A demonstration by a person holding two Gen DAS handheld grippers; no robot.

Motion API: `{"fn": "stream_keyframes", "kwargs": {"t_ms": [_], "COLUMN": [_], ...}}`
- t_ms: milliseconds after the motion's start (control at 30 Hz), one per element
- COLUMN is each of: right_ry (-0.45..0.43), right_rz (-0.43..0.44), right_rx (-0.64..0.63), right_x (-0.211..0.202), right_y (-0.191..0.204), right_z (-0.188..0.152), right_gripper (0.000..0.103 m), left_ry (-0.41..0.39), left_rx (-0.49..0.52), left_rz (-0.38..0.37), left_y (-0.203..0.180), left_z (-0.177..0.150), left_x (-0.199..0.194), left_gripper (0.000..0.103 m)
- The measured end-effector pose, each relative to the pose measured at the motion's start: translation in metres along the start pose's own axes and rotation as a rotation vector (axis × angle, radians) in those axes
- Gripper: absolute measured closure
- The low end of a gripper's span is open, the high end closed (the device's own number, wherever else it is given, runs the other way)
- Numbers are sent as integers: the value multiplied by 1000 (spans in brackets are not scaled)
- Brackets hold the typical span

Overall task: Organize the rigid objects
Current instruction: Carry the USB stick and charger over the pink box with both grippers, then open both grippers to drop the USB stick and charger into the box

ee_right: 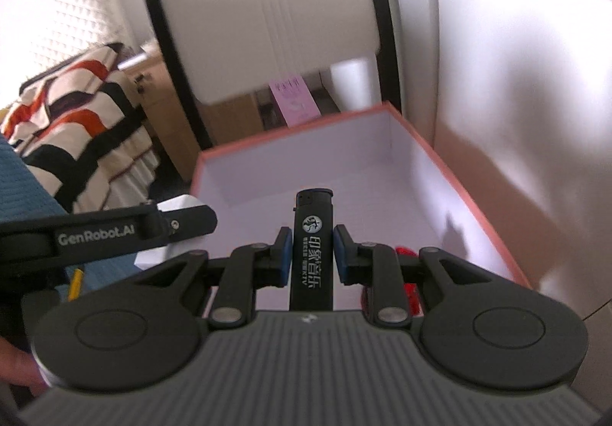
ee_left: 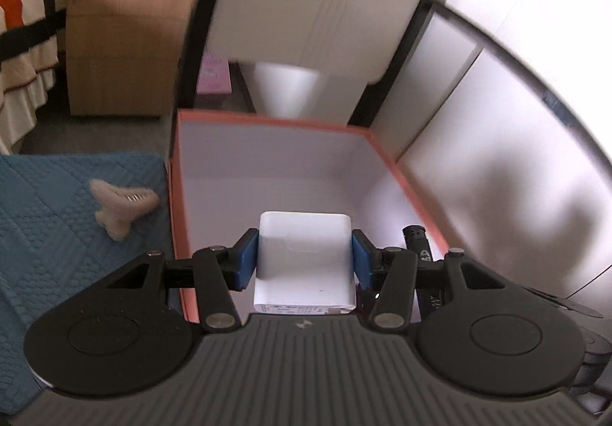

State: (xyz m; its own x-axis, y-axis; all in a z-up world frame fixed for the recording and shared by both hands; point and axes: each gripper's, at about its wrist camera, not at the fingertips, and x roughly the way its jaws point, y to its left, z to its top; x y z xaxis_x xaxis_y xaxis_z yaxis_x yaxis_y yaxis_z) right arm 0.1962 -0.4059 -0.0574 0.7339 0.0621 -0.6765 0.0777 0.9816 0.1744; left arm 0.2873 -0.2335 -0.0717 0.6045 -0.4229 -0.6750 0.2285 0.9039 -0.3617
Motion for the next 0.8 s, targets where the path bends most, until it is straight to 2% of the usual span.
{"fn": "stream_keyframes", "kwargs": {"t_ms": [267, 367, 600, 800], "right_ry": [128, 157, 190, 189], "right_rz": [3, 6, 11, -3], "right_rx": [64, 66, 76, 75], "right_x": [41, 51, 62, 59], "right_y": [-22, -26, -28, -28], "right_z": [-17, -22, -26, -22], "right_gripper": [77, 77, 76, 74], "left_ry": [113, 132, 140, 111], "left_rx": [-5, -7, 7, 9], "left_rz": [26, 44, 46, 45], "left_y": [8, 13, 14, 12], "left_z": [-9, -13, -14, -12], "left_x": [57, 67, 77, 60], "left_gripper": [47, 47, 48, 48]}}
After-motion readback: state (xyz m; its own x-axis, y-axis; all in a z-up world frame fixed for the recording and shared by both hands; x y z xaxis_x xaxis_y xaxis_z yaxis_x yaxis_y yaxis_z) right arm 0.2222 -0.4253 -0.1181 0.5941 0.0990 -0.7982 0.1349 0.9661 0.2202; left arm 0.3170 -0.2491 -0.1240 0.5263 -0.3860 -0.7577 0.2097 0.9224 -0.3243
